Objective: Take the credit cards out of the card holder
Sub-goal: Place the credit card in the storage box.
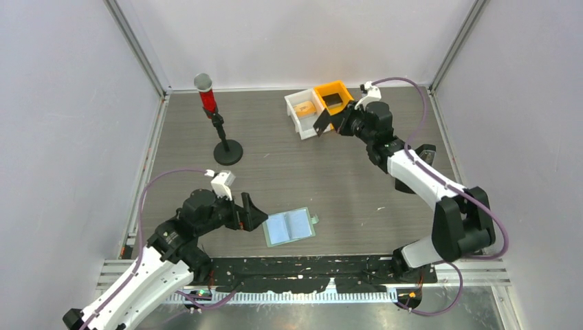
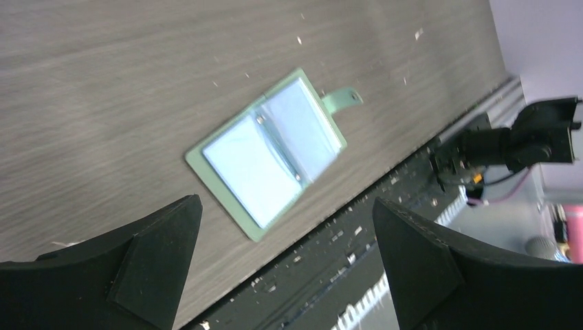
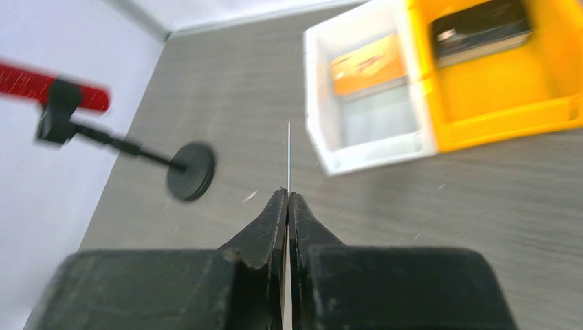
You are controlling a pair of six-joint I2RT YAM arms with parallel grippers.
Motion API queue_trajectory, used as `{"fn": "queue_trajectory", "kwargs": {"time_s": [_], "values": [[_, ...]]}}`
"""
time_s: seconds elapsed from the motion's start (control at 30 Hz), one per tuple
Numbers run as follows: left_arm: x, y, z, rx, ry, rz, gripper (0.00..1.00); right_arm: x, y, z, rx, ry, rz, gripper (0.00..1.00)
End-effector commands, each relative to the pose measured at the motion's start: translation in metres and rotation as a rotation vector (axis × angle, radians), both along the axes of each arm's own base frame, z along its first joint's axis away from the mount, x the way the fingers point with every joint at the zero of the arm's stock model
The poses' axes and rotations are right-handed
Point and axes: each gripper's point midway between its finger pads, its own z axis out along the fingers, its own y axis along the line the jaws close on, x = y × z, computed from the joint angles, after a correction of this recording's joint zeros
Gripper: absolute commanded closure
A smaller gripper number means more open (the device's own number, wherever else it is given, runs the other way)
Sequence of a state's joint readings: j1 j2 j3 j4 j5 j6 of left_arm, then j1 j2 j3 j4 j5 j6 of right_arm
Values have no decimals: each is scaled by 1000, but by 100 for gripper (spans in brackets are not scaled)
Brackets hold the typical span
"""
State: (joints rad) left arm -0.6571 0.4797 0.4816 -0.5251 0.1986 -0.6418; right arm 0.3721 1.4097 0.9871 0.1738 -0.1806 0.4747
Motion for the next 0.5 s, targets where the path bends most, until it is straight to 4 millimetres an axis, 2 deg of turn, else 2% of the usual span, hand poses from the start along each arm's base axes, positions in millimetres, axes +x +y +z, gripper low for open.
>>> {"fn": "queue_trajectory", "kwargs": {"time_s": [0.0,0.03,0.07,0.1,0.13,0.17,0.27,0.37,0.4,0.43,0.47], "values": [[20,24,7,46,-105,151,1,64,-41,35,35,-148,-247,95],[20,26,6,42,-112,160,1,74,-49,39,34,-174,-292,95],[23,29,5,45,-124,184,1,86,-53,34,26,-175,-313,95],[24,32,3,47,-129,199,1,95,-57,41,33,-215,-344,95],[25,34,2,48,-137,207,1,107,-59,35,29,-224,-357,95],[25,35,1,47,-143,213,1,115,-62,43,35,-269,-370,95],[28,37,5,39,-158,237,1,147,-62,38,27,-288,-388,95],[29,42,6,57,-152,263,1,170,-60,34,10,-307,-393,95],[29,44,5,67,-145,271,1,181,-57,29,4,-302,-389,95],[29,46,4,72,-139,275,1,188,-55,15,-13,-282,-386,95],[28,45,3,73,-133,272,1,195,-55,20,-14,-290,-390,95]]}}
